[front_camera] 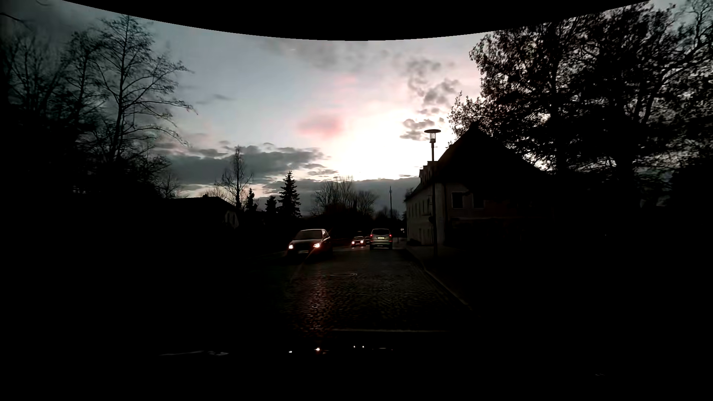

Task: Follow the waypoints while adhering to traffic rules and regulations

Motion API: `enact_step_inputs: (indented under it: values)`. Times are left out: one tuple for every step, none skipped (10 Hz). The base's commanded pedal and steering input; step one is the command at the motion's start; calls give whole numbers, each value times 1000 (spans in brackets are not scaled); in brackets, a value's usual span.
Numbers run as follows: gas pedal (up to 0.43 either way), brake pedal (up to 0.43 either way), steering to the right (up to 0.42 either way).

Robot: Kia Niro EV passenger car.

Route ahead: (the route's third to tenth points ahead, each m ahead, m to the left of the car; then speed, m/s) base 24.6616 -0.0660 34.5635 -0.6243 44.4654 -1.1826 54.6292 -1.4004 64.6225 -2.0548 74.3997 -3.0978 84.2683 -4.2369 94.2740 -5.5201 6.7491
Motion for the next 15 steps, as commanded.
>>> enact_step_inputs:
  values:
    - [110, 0, -5]
    - [110, 0, -5]
    - [110, 0, -5]
    - [110, 0, -5]
    - [110, 0, -5]
    - [110, 0, -2]
    - [110, 0, -1]
    - [110, 0, -1]
    - [110, 0, -1]
    - [110, 0, -1]
    - [110, 0, 1]
    - [110, 0, 4]
    - [110, 0, 7]
    - [110, 0, 11]
    - [110, 0, 13]
